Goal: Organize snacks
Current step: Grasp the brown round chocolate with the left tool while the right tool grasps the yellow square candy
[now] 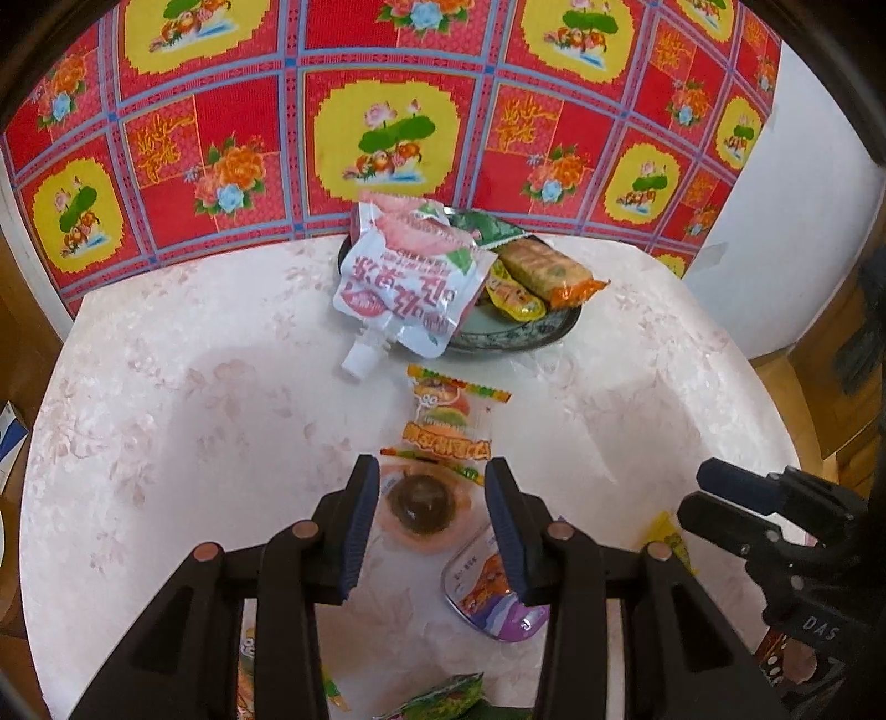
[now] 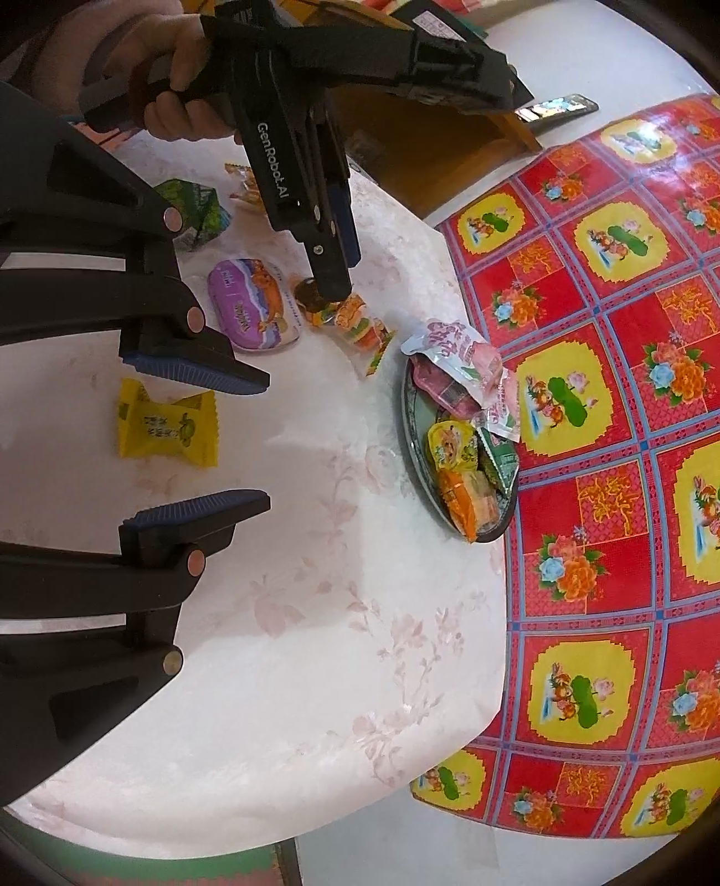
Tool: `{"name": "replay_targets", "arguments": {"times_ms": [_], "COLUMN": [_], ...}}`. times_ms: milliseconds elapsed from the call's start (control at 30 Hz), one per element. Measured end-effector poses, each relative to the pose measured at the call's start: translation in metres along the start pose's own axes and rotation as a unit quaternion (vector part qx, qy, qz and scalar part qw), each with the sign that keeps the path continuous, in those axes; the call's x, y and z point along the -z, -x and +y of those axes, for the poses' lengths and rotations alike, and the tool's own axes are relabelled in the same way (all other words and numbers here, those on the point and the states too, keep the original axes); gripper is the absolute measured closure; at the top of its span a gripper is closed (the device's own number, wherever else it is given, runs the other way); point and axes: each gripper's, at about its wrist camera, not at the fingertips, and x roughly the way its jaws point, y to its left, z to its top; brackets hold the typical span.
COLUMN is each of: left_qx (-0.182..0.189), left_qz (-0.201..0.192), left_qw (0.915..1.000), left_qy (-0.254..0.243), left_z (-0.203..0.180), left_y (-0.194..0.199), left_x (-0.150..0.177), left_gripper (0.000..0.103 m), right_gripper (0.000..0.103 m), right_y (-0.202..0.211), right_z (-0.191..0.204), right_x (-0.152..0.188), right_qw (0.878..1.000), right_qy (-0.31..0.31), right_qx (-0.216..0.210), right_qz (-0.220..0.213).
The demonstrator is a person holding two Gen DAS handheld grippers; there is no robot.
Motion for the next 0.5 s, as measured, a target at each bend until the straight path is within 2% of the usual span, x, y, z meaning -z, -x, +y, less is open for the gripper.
{"name": "replay_targets", "arguments": {"times_ms": [500], "left_qx": [-0.01], "left_qz": [0.01], "left_qw": [0.9998], "left_qy": [0.012], "left_z": [0.005], "left_y": [-0.013], "left_x": [0.013], "left_gripper": [0.062], "right_gripper": [0.066], "right_y": [0.007], "right_z": [-0.004], "right_x": [0.009], "right_qw": [1.0], "right_qy": [0.003], "right_qx": [0.006], "right_qz": [0.003]}}
